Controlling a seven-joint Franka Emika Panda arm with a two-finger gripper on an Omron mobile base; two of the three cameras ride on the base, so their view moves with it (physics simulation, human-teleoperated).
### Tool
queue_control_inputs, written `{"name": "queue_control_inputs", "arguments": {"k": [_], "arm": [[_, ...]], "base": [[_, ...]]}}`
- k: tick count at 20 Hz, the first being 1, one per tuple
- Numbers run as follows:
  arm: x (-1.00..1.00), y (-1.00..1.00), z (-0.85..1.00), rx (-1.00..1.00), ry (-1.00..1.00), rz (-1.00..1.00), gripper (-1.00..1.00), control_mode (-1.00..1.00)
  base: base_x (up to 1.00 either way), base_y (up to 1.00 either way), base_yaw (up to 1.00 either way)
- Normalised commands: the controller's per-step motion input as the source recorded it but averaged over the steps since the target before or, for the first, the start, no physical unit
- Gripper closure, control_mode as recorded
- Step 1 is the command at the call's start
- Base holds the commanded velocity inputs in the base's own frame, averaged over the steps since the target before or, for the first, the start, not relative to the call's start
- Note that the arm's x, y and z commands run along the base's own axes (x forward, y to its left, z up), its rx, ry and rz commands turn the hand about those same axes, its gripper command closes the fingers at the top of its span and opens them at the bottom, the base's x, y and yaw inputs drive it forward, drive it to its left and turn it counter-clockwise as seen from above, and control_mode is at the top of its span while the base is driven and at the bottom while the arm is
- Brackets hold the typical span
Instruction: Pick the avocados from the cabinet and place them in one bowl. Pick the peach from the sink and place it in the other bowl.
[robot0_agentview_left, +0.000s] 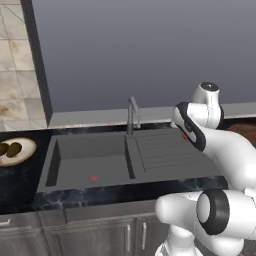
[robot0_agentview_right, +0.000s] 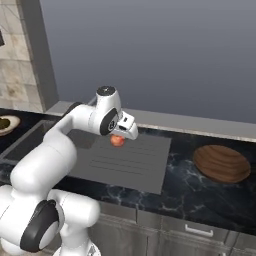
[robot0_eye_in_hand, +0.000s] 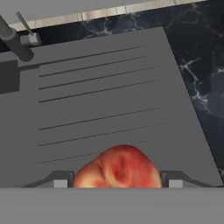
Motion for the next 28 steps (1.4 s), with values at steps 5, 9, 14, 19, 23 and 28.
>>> {"name": "queue_control_inputs", "arguments": {"k": [5,9,14,19,23,28], "arm": [[0.0,0.0,0.0,0.0,0.0,0.0,1.0,1.0],[0.0,0.0,0.0,0.0,0.0,0.0,1.0,1.0],[0.0,0.0,0.0,0.0,0.0,0.0,1.0,1.0],[0.0,-0.01,0.0,0.0,0.0,0.0,1.0,-1.0],[0.28,-0.19,0.0,0.0,0.02,-0.02,1.0,-1.0],[0.82,-0.65,-0.02,0.02,0.09,0.0,1.0,-1.0]], "base": [[0.27,-0.63,0.0],[0.18,-0.56,0.0],[0.15,-0.63,0.0],[0.05,-0.19,0.0],[0.0,0.0,0.0],[0.0,0.0,0.0]]}}
